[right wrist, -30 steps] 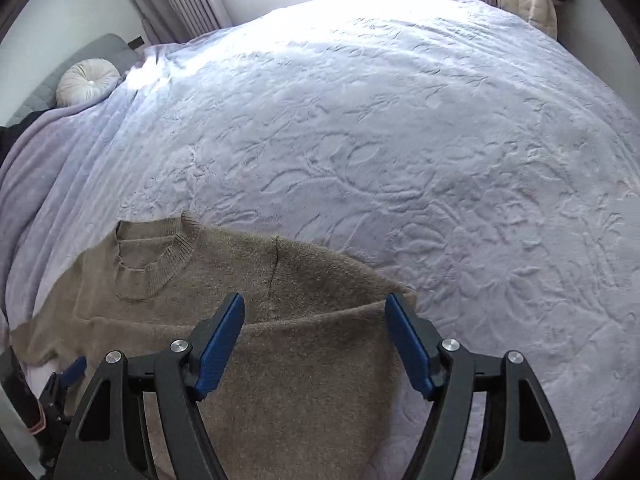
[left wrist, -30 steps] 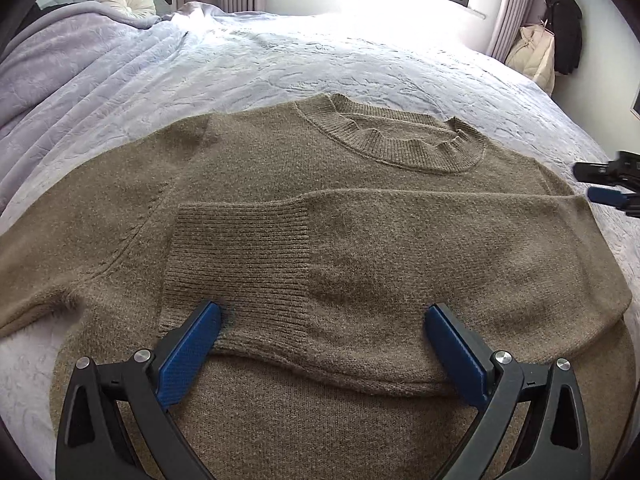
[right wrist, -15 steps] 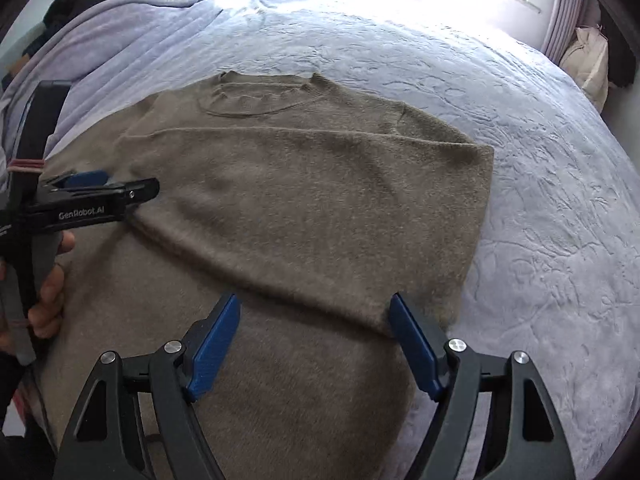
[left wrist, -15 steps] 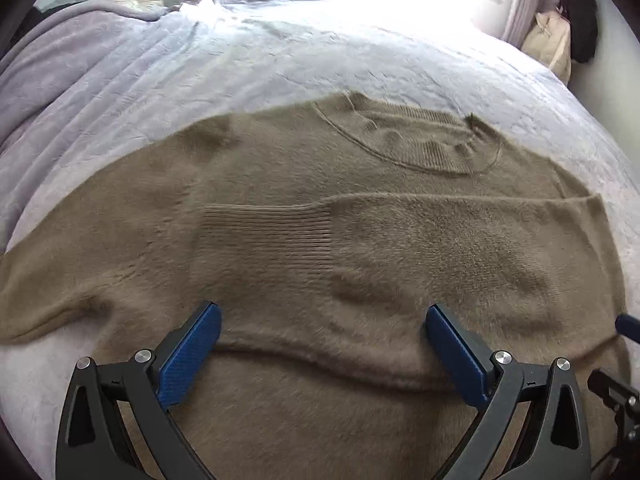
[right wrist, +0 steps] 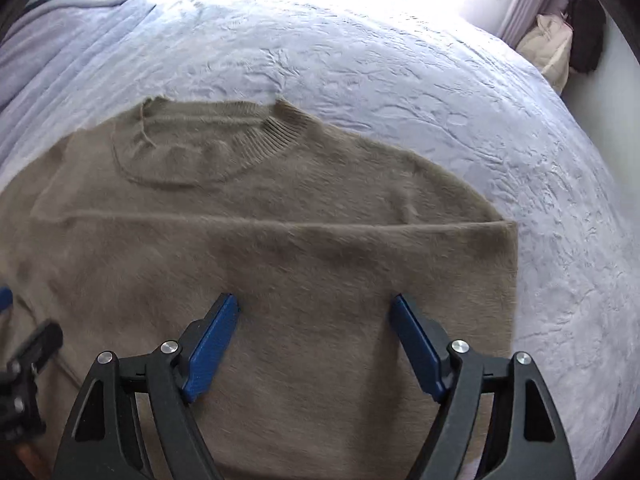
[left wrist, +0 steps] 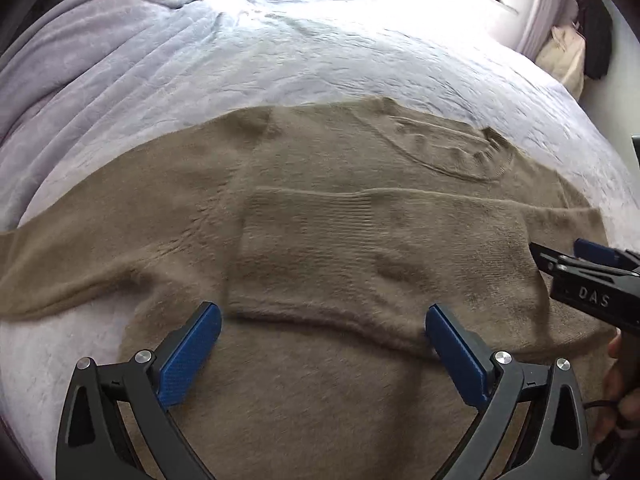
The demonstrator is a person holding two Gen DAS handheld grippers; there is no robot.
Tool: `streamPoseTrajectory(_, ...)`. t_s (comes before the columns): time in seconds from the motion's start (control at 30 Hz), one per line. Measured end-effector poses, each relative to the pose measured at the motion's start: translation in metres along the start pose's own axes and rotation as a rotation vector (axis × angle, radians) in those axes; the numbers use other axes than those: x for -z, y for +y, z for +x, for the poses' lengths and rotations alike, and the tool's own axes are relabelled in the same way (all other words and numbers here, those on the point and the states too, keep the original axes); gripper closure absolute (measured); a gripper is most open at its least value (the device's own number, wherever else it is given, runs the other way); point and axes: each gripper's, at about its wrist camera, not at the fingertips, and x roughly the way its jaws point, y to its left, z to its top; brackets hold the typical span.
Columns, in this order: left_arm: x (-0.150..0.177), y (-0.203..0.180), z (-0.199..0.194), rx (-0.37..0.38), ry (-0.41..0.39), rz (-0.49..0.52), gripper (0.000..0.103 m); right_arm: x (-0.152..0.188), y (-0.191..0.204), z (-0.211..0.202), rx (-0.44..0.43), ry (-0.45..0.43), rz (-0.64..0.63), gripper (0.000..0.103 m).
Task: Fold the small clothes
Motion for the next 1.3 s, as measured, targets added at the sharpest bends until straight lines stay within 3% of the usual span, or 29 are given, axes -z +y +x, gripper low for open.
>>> streamPoseTrajectory(0.13,0.009,0.032,-0.01,0.053,0.02,-0.11,0.0,0.002,0.036,-0.001,0.041,-0.023,-0.052,0.021)
streamPoseTrajectory(0.23,0.014,0.045,-0.019,0.035,0.008,-0.133,0.0,0.001,0.055,-0.01,0.095,-0.067,-0.066,0.021)
streamPoseTrajectory(0.37,0.017,0.059,-0.029,-0.006,-0.024,-0.139,0.0,0.003,0.071,-0.017,0.008,-0.07,0.004,0.021)
streamPoseTrajectory(0.47,0.016,0.081,-0.032,0.01,-0.022,-0.194,0.0,-0.002,0.107,-0.007,0.005,-0.025,-0.095,0.021)
streamPoseTrajectory(0.6,0.02,0.109,-0.04,0.001,-0.035,-0.235,0.0,-0.001,0.128,-0.032,0.026,-0.134,-0.155,0.02)
streamPoseTrajectory(0.67,0.021,0.117,-0.039,0.007,-0.027,-0.251,0.0,-0.003,0.133,-0.025,0.034,-0.102,-0.136,0.02)
streamPoseTrajectory(0.77,0.022,0.123,-0.038,0.009,-0.021,-0.254,0.0,-0.005,0.147,-0.006,-0.065,0.003,-0.13,0.02)
streamPoseTrajectory(0.8,0.022,0.125,-0.039,0.008,-0.026,-0.253,0.0,-0.004,0.156,-0.013,-0.071,-0.017,-0.163,0.02)
streamPoseTrajectory(0.9,0.023,0.136,-0.042,0.006,-0.038,-0.273,0.0,0.004,0.181,-0.032,-0.192,-0.07,-0.294,0.02)
streamPoseTrajectory(1.0,0.023,0.151,-0.044,0.01,-0.045,-0.318,0.0,0.007,0.193,-0.036,-0.157,-0.092,-0.316,0.02)
streamPoseTrajectory(1.07,0.021,0.155,-0.044,0.006,-0.041,-0.325,0.0,0.005,0.204,-0.025,-0.32,0.028,-0.311,0.02)
streamPoseTrajectory(1.1,0.02,0.154,-0.044,0.006,-0.039,-0.32,0.0,0.005,0.202,-0.024,-0.355,0.031,-0.318,0.02)
streamPoseTrajectory(1.2,0.012,0.138,-0.045,0.014,-0.035,-0.272,0.0,0.006,0.181,-0.045,-0.22,-0.086,-0.328,0.02)
streamPoseTrajectory(1.3,0.001,0.109,-0.047,0.048,-0.041,-0.21,0.0,0.017,0.126,-0.065,-0.105,-0.153,-0.251,0.02)
